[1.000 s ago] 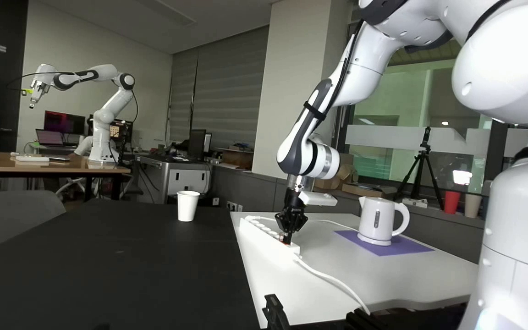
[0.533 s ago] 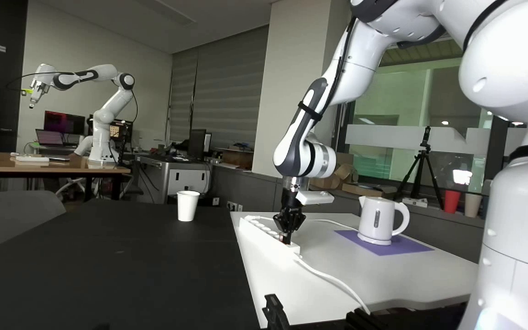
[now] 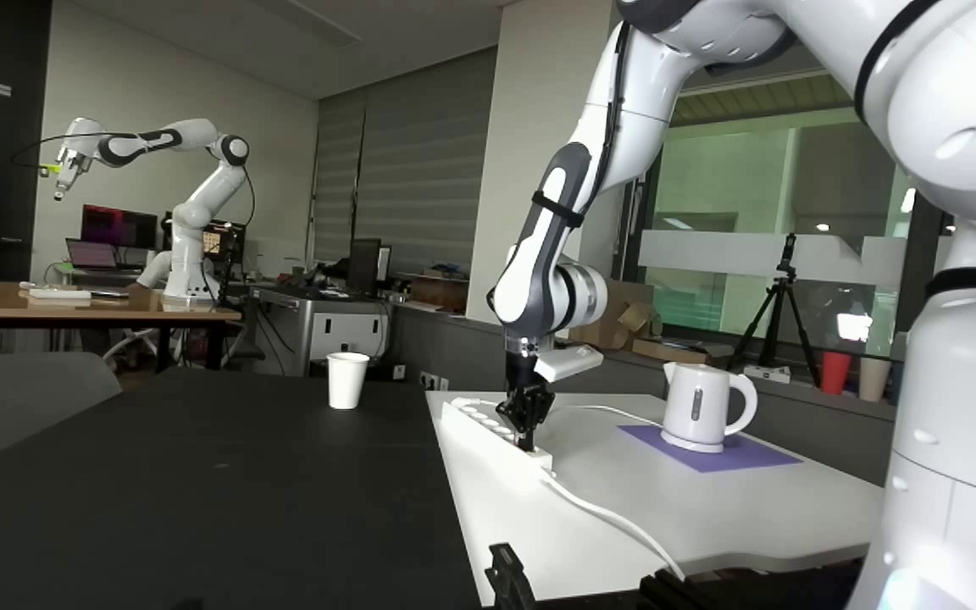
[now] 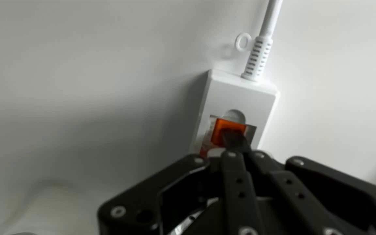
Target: Press the switch on the adapter
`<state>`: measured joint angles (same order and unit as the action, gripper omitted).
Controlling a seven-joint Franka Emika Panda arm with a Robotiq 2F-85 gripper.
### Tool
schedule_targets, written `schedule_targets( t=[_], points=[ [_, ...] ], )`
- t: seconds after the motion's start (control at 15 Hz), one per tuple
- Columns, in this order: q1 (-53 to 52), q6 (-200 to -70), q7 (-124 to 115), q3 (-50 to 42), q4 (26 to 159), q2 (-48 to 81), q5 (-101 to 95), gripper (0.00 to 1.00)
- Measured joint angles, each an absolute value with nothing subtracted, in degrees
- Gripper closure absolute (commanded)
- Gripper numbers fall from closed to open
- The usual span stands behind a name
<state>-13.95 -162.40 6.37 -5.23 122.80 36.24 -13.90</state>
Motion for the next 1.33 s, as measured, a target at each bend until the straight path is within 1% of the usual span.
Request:
schedule_targets(
  t=[0.27, 0.4, 0.6, 0.87, 0.93, 1.0, 1.07, 1.33],
  points=[
    [-17.16, -162.36, 4.12, -7.67, 122.82, 36.39, -16.54, 1.00],
    [-17.61, -161.57, 3.77, -7.52, 122.82, 36.24, -16.87, 1.00],
    [-17.57, -158.15, 3.78, -6.24, 123.04, 34.37, -16.96, 1.00],
    [-17.83, -151.85, 3.43, -6.32, 124.23, 28.41, -19.08, 1.00],
    [-17.74, -150.40, 3.36, -6.32, 124.53, 27.01, -19.76, 0.74],
    [-17.63, -148.93, 3.31, -6.32, 124.71, 25.83, -20.70, 0.72],
    [-17.52, -147.39, 3.13, -6.32, 124.79, 24.89, -21.68, 0.67],
    [-16.77, -142.86, 2.39, -5.83, 124.82, 23.02, -24.71, 0.39]
  ],
)
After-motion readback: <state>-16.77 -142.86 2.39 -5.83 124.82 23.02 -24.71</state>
